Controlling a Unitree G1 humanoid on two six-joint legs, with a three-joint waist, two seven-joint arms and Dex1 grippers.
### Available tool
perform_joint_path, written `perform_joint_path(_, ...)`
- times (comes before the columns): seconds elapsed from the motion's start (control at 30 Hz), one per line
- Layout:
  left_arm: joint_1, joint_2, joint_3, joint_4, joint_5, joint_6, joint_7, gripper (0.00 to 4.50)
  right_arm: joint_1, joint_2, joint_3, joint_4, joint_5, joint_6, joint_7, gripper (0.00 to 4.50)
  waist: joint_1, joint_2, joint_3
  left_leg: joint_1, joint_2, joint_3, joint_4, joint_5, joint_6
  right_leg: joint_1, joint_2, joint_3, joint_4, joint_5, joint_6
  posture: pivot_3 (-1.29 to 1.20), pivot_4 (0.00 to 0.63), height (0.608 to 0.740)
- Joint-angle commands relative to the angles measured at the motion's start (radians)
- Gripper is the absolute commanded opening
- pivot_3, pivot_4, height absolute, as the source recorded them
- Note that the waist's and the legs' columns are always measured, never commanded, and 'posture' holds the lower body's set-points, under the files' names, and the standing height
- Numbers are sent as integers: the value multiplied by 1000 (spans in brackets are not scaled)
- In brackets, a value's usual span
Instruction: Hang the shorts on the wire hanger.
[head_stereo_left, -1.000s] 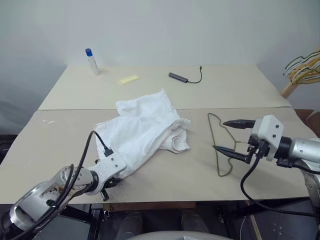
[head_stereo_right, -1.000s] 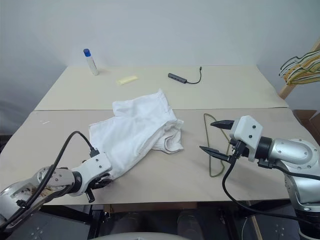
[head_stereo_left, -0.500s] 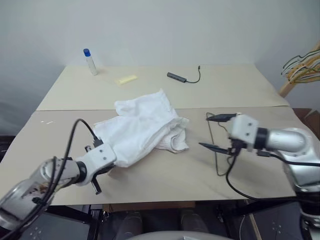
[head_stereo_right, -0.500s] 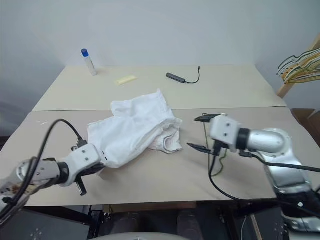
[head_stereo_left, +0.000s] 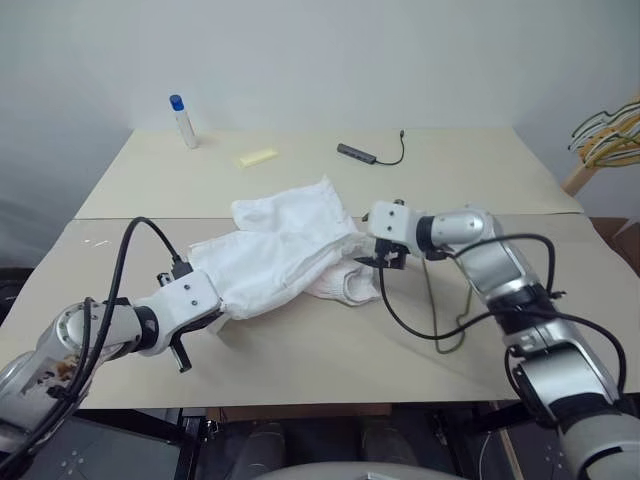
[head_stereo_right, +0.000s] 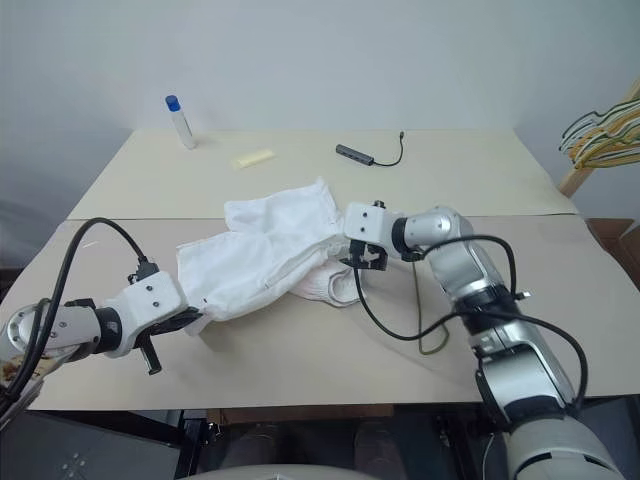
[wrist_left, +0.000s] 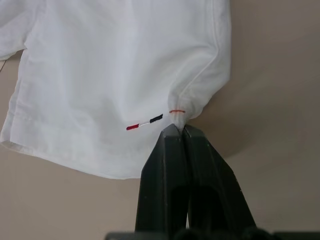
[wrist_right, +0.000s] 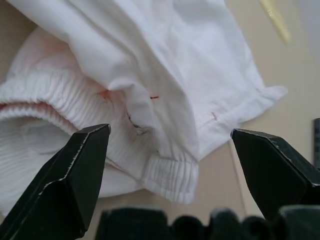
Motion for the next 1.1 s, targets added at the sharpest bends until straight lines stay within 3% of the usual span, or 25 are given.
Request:
perform_joint_path(0.03,-2,-8,40,-28,22,-4,9,9,-82,20,8,100,4,2,60,4315,-1,0,0,0,0,0,0,0,0,0,0,0,0,0,0,-4,0,740)
perform_joint_path(0.13,3,-17,46,-34,26,1,14,0,-128,51,24,204,-7,-35,80,3611,-2,0,0,0,0,-1,0,0,0,0,0,0,0,0,0,4,0,740)
perform_joint_path(0.37,12,-29,60,-47,35,10,12,0,-185,98,44,401,-68,-176,23,983,-4,1,0,0,0,-1,0,0,-1,-1,0,0,1,0,0,14,0,740)
perform_joint_path(0.47,12,-34,63,-48,39,12,9,0,-192,101,36,419,-66,-202,33,113,-9,1,0,0,0,-2,0,0,-1,-1,1,0,1,0,0,14,0,740)
perform_joint_path(0.63,10,-41,63,-45,46,-5,8,0,-162,63,19,359,-54,-235,55,48,-14,1,1,0,0,-5,0,-1,-2,-1,1,0,1,0,0,10,0,740)
perform_joint_path(0.7,36,-44,89,-29,59,-109,-22,0,-112,2,-5,239,-22,-229,107,48,-13,1,1,0,0,-7,0,-1,-2,-1,1,-1,1,0,0,10,0,740)
perform_joint_path(0.9,141,-37,289,75,-31,-437,-312,0,106,-254,-81,-246,159,-207,358,48,4,4,2,-4,0,-7,0,-2,-3,-4,0,-1,0,0,0,-21,0,740)
perform_joint_path(1.1,52,-11,287,195,-88,-565,-491,0,170,-349,-121,-428,254,-181,418,48,-8,5,3,4,3,2,0,-1,-3,3,2,-1,0,-4,-1,-64,0,740)
